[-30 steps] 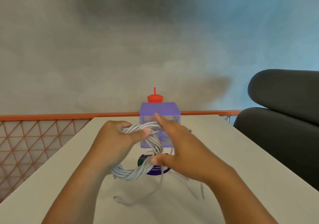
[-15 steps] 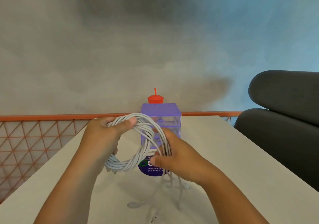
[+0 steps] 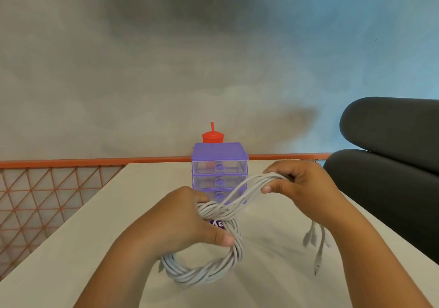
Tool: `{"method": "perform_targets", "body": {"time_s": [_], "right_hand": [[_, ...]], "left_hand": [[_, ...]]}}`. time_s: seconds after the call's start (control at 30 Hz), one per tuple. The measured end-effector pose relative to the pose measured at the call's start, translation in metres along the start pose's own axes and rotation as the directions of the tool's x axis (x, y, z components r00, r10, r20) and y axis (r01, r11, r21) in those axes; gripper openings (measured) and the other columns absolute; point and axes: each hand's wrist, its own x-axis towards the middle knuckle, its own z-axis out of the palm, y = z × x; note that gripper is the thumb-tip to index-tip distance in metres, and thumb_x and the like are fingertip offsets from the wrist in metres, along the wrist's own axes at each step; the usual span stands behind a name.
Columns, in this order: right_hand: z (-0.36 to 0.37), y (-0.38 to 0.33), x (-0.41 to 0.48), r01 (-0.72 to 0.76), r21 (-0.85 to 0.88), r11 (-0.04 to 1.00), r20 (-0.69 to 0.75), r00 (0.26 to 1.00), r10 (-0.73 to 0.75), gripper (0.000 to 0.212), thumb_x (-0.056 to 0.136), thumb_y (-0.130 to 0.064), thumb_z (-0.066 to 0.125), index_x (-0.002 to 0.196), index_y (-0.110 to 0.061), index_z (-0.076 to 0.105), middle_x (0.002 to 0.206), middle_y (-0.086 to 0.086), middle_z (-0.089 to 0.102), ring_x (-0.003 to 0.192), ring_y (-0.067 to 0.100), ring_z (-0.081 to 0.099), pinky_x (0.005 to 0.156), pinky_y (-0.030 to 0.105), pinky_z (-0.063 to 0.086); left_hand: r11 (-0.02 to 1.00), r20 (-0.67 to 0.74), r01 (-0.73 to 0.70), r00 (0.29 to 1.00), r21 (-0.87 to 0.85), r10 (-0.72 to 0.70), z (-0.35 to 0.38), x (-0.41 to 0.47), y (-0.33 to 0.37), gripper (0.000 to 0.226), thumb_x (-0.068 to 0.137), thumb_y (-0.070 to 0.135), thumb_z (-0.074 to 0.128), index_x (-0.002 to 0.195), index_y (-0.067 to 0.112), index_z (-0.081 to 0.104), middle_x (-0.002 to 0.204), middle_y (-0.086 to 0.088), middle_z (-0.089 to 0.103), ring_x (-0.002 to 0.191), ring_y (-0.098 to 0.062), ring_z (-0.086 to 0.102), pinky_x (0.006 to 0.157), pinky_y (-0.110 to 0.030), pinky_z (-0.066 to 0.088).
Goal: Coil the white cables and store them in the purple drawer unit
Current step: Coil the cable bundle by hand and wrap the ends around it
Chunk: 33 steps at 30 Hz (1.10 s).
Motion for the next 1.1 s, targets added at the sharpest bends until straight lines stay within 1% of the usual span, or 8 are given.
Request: {"method": "perform_targets", "body": {"time_s": [0.23,0.4,0.5,0.67,0.8,0.9,1.0,1.1], "right_hand": [[-0.001,0.025,0.002,-0.176,-0.316,0.932,-0.001,0.983,0.185,0.066,0.059,-0.074,0.043,0.064,-0.009,0.055,0.055,0.006,0.052,0.053,0.019,0.046,0.057,0.035,0.042],[0.013,0.043,-0.005,-0.273,-0.054,0.96,0.189,0.942,0.279,0.025,0.089,-0.042,0.045,0.079,-0.023,0.057,0.072,-0.005,0.056,0.061,0.004,0.054,0.069,0.023,0.049],[0.018,0.038,-0.005,-0.265,0.062,0.962,0.227,0.942,0.245,0.038,0.081,-0.051,0.037,0.089,-0.02,0.057,0.073,-0.003,0.051,0.064,0.005,0.049,0.062,0.014,0.046],[0.024,0.04,-0.007,-0.249,0.177,0.952,0.249,0.947,0.202,0.062,0.073,-0.071,0.037,0.096,-0.019,0.062,0.066,-0.003,0.046,0.058,0.005,0.043,0.06,0.017,0.045],[0.031,0.049,-0.01,-0.234,0.196,0.952,0.311,0.936,0.167,0.061,0.055,-0.09,0.036,0.082,-0.044,0.064,0.067,-0.001,0.049,0.055,0.003,0.044,0.06,0.017,0.047],[0.033,0.039,-0.005,-0.213,0.157,0.964,0.262,0.95,0.167,0.033,0.07,-0.072,0.049,0.101,-0.06,0.046,0.097,-0.02,0.056,0.089,0.0,0.057,0.075,0.014,0.051],[0.026,0.026,0.0,-0.029,0.078,0.997,-0.01,1.0,0.03,0.07,0.08,-0.03,0.07,0.114,-0.069,0.022,0.113,-0.042,0.036,0.108,-0.018,0.041,0.075,0.003,0.038],[0.023,0.013,0.0,0.213,-0.187,0.959,-0.014,0.975,-0.22,0.086,0.082,-0.021,0.067,0.123,-0.071,0.01,0.123,-0.048,0.022,0.115,-0.023,0.027,0.083,-0.003,0.029]], "left_hand": [[0.962,-0.131,-0.042,0.991,-0.269,0.006,0.002,0.002,0.0,0.03,0.064,0.011,0.082,0.047,0.027,0.065,0.036,0.015,0.051,0.03,0.001,0.045,0.035,-0.005,0.027],[0.869,-0.064,-0.053,0.998,-0.492,0.024,0.007,0.004,0.001,0.015,0.053,0.019,0.079,0.051,0.03,0.07,0.039,0.008,0.053,0.028,-0.006,0.044,0.035,-0.015,0.032],[0.749,-0.042,-0.021,0.999,-0.662,-0.009,0.007,0.01,-0.006,0.006,0.053,0.021,0.075,0.052,0.023,0.07,0.036,0.008,0.042,0.027,-0.003,0.029,0.034,-0.016,0.029],[0.538,0.093,0.079,0.996,-0.839,0.0,0.001,0.011,-0.016,0.05,0.026,0.04,0.092,0.047,0.014,0.055,0.041,0.005,0.026,0.024,-0.002,0.023,0.031,-0.015,0.032],[0.55,0.024,0.057,0.998,-0.833,-0.066,0.006,0.012,-0.015,0.04,0.055,0.038,0.078,0.049,0.012,0.048,0.038,0.005,0.023,0.023,-0.003,0.021,0.032,-0.014,0.031],[0.608,-0.059,0.035,0.989,-0.793,-0.133,0.008,0.015,-0.012,0.04,0.06,0.035,0.076,0.049,0.013,0.045,0.037,0.005,0.022,0.026,-0.006,0.018,0.032,-0.017,0.03],[0.676,-0.122,0.035,0.975,-0.736,-0.184,0.012,0.016,-0.01,0.038,0.059,0.037,0.075,0.042,0.018,0.048,0.04,0.005,0.022,0.029,-0.008,0.018,0.033,-0.02,0.029],[0.704,-0.117,0.062,0.972,-0.708,-0.203,0.015,0.016,-0.008,0.038,0.066,0.039,0.067,0.038,0.018,0.052,0.039,0.006,0.023,0.029,-0.007,0.021,0.036,-0.02,0.028]]}}
